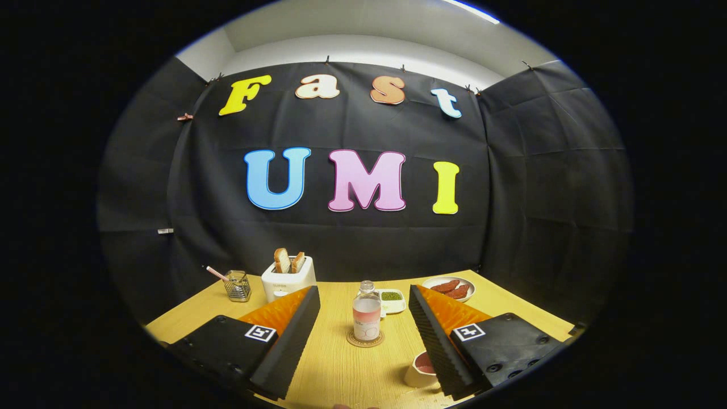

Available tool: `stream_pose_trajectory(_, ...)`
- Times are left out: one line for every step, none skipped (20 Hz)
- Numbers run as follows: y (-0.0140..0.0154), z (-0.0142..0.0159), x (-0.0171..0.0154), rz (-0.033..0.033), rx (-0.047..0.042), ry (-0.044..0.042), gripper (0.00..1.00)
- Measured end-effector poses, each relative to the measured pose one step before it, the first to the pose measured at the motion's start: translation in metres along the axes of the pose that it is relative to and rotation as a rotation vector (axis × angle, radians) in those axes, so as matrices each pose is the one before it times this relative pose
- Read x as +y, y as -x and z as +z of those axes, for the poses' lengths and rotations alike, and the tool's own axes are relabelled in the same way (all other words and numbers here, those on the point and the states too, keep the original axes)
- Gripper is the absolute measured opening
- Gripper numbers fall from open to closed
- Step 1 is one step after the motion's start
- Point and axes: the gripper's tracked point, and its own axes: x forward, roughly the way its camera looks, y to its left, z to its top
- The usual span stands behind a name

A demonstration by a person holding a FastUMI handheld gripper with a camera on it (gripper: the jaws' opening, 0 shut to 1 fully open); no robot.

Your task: Take the bottle from table, then pour the juice into the cup, finally place the bottle on the coaster

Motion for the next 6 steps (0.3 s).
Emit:
stream_pose_trajectory(0.00121,-0.00054,-0.00108,-0.00008,0.00315,-0.00276,0.97)
stream_pose_trajectory(0.00116,0.00022,-0.00020,-0.00103,0.00108,0.00068,0.97)
stream_pose_trajectory(0.00128,-0.00106,-0.00027,0.00057,0.00291,-0.00023,0.97)
stream_pose_trajectory(0.00042,-0.00135,0.00101,0.00178,0.00401,-0.00011,0.97)
stream_pose_trajectory(0.00135,-0.00095,0.00046,0.00193,0.00230,0.00023,0.97)
stream_pose_trajectory(0.00138,0.00052,0.00041,0.00147,0.00092,0.00155,0.97)
